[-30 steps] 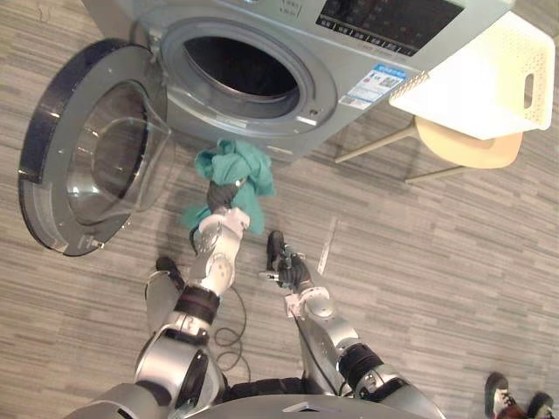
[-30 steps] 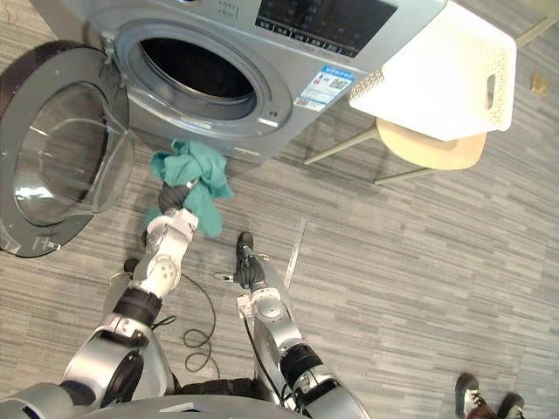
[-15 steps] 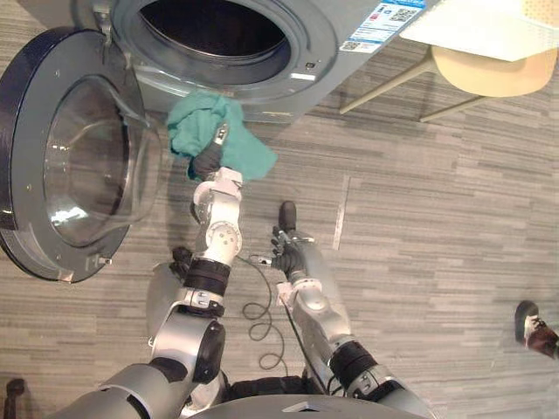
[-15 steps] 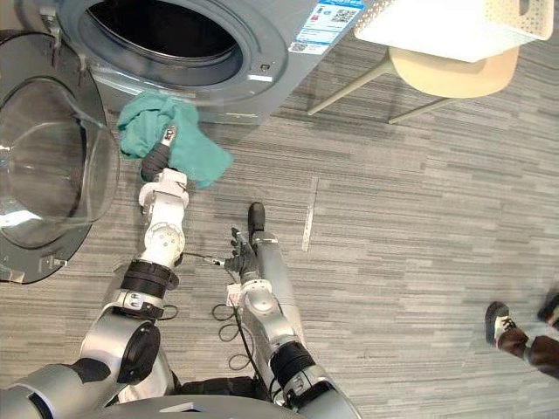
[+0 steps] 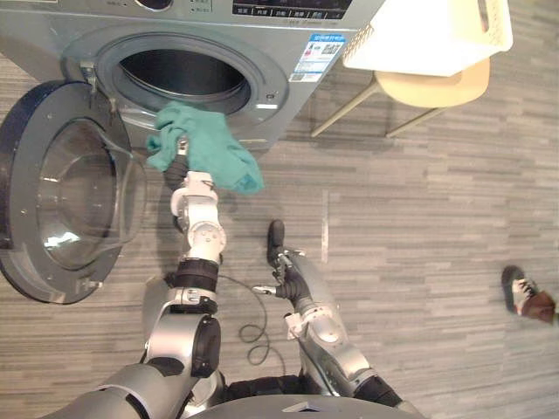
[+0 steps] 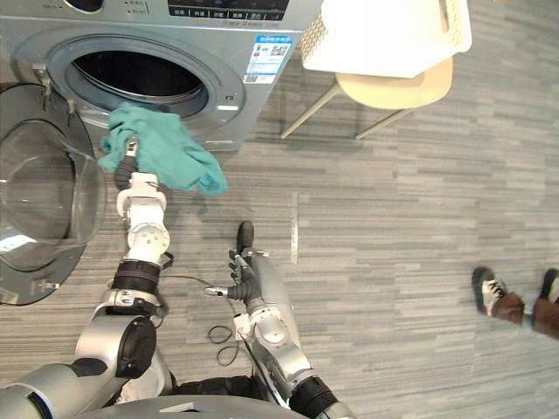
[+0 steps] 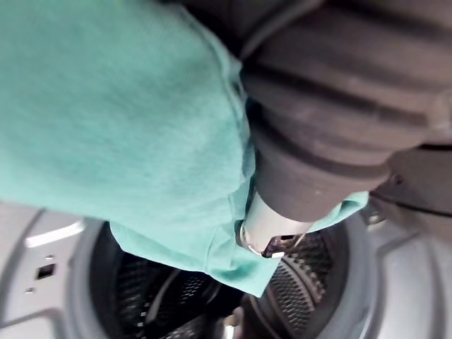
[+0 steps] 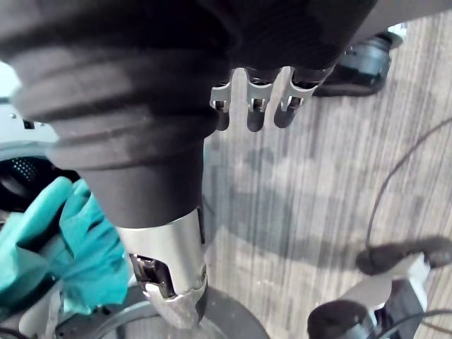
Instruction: Pick up the laundry basket with both hands and put the clothes into the washing machine.
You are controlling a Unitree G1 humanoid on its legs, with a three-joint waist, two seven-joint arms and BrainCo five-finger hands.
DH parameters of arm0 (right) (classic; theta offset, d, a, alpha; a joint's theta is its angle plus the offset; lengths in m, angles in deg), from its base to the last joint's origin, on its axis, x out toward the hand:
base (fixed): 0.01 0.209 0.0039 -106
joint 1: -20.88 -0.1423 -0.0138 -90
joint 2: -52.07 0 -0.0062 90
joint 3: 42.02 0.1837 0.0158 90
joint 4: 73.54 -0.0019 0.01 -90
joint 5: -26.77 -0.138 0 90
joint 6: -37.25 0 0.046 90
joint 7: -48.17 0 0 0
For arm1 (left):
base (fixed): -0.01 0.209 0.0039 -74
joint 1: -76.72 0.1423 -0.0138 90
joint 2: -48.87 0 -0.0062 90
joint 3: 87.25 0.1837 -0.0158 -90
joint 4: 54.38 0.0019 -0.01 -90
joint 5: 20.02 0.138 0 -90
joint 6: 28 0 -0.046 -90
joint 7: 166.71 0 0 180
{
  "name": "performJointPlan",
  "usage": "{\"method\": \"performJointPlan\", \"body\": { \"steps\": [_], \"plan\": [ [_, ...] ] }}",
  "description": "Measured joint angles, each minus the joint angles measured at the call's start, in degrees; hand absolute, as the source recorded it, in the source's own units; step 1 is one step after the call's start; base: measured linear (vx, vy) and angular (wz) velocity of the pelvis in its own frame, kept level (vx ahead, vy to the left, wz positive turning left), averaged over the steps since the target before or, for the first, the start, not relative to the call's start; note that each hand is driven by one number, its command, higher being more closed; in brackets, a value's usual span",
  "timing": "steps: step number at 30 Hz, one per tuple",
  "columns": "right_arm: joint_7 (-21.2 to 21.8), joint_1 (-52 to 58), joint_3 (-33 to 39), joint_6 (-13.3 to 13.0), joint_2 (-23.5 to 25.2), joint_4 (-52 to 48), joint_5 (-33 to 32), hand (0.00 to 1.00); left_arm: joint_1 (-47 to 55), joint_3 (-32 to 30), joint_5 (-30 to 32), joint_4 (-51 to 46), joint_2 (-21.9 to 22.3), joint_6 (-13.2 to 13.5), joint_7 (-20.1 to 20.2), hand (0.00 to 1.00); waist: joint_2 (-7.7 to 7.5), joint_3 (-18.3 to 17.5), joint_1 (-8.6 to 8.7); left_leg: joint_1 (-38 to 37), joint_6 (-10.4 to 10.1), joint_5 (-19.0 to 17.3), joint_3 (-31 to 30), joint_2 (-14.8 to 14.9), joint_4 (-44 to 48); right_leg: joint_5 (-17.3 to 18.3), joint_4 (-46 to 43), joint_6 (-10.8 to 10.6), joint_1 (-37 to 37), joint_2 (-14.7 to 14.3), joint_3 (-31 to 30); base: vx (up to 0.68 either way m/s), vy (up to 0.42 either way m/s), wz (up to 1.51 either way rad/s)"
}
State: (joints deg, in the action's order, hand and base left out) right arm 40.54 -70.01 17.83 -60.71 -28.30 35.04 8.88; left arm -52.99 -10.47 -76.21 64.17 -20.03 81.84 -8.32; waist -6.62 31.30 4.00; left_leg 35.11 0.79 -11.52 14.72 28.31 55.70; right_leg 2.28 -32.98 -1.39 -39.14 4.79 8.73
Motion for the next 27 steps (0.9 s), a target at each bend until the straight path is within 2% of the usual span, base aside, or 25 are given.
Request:
{"method": "performJointPlan", "body": {
  "steps": [1, 2, 4, 5, 6, 7, 9, 11, 16, 23, 27],
  "plan": [
    [0.00, -0.01, -0.04, -0.62, -0.52, -0.29, -0.27, 0.00, -0.30, -0.74, -0.12, 0.00, -0.30, 0.12, -0.42, 1.00, -0.06, 0.02, 0.17, 0.57, -0.22, 0.54, -0.36, -0.07, -0.78, 0.18, -0.04, 0.08, -0.29, 0.15, 0.56, -0.04, -0.126, 0.55],
    [0.00, -0.40, -0.06, -1.17, -0.87, -1.14, -0.57, 0.00, -1.32, -2.91, -1.01, 0.47, -1.50, 0.27, -0.87, 1.00, -0.70, 0.06, 1.03, 2.14, -0.13, 2.42, 0.10, 0.18, -2.47, 0.50, 1.04, 0.03, -0.82, 0.98, 0.81, -0.03, -0.092, 0.52],
    [-0.13, -0.40, 0.16, -1.37, -1.38, -1.89, -1.09, 0.00, -1.72, -4.03, -1.06, 1.42, -2.06, 0.30, -1.31, 1.00, -0.74, 0.08, 1.45, 1.40, -0.55, 0.64, 2.38, 0.25, -8.45, 0.52, 2.42, -0.08, -0.91, 1.06, 0.72, -0.03, -0.074, 0.38],
    [-0.28, -0.28, 0.96, -1.85, -1.28, -1.87, -2.22, 0.00, -1.59, -4.74, -1.04, 1.43, -1.78, 0.39, -1.74, 1.00, -0.84, 0.13, 1.54, -2.13, -3.23, 1.30, 5.29, -0.05, -17.08, 0.48, 2.12, -0.46, -1.36, 1.66, 0.91, -0.03, -0.029, 0.26],
    [-0.61, -0.27, 1.98, -1.89, -0.66, -1.64, -2.74, 0.00, -1.74, -4.68, -1.07, 1.56, -1.76, 0.43, -1.85, 1.00, -1.91, -0.56, 1.52, -3.07, -7.42, 3.08, 7.82, -1.58, -19.16, 0.85, 1.23, -1.16, -3.14, 3.42, 0.43, -0.03, 0.005, 0.20],
    [-0.56, -0.29, 2.21, -1.91, -0.49, -1.70, -2.86, 0.00, -1.80, -4.72, -1.09, 1.53, -1.76, 0.55, -1.87, 1.00, -1.85, -0.62, 1.52, -3.05, -7.63, 3.17, 8.70, -2.10, -19.67, 0.93, 1.39, -1.37, -3.59, 3.98, 0.27, -0.02, 0.040, 0.11],
    [-0.30, -0.27, 1.81, -1.91, 0.25, -1.81, -3.17, 0.00, -1.88, -5.63, -1.23, 1.40, -2.30, 1.45, -1.91, 1.00, -1.94, -0.57, 2.11, -1.56, -7.33, 2.26, 9.06, -2.40, -17.64, 0.25, 1.12, -2.45, -4.84, 4.84, -0.30, 0.00, 0.074, -0.05],
    [-0.07, -0.28, 1.75, -1.91, 0.98, -1.80, -3.17, 0.00, -2.88, -5.80, -1.25, 1.43, -3.46, 1.52, -1.91, 1.00, -1.75, -0.66, 2.45, 0.46, -7.22, 0.23, 9.11, -1.47, -14.42, -0.20, 0.90, -2.56, -5.95, 4.87, -0.22, 0.00, 0.122, -0.19],
    [1.26, -2.56, 3.04, -1.88, 2.07, -1.78, -3.25, 0.00, -11.12, -4.41, -1.19, 1.43, -5.85, 1.36, -1.54, 1.00, -1.73, -0.66, 2.36, 7.17, -5.95, -3.25, 10.49, -0.83, -9.04, -5.01, 1.83, -3.54, -11.76, 5.21, -1.45, 0.05, 0.124, -0.17],
    [1.93, -3.91, 6.77, -3.14, 3.70, -1.82, -5.09, 0.00, -17.15, -1.79, -1.16, 1.14, -9.29, 0.87, -0.57, 1.00, -1.71, -0.65, 2.73, 13.12, -5.07, -4.45, 9.60, -0.30, -5.75, -5.27, 0.78, -3.78, -16.47, 5.50, -1.38, 0.05, 0.080, -0.03],
    [3.39, -3.14, 8.88, -4.61, 3.58, -4.78, -7.80, 0.00, -22.89, 0.68, -1.18, -1.72, -13.36, 0.90, -0.19, 1.00, -1.74, -0.67, 3.07, 18.45, -5.06, -4.82, 8.22, -0.05, -4.44, -5.11, -0.38, -3.96, -20.76, 5.85, -0.55, -0.04, 0.033, 0.05]
  ]
}}
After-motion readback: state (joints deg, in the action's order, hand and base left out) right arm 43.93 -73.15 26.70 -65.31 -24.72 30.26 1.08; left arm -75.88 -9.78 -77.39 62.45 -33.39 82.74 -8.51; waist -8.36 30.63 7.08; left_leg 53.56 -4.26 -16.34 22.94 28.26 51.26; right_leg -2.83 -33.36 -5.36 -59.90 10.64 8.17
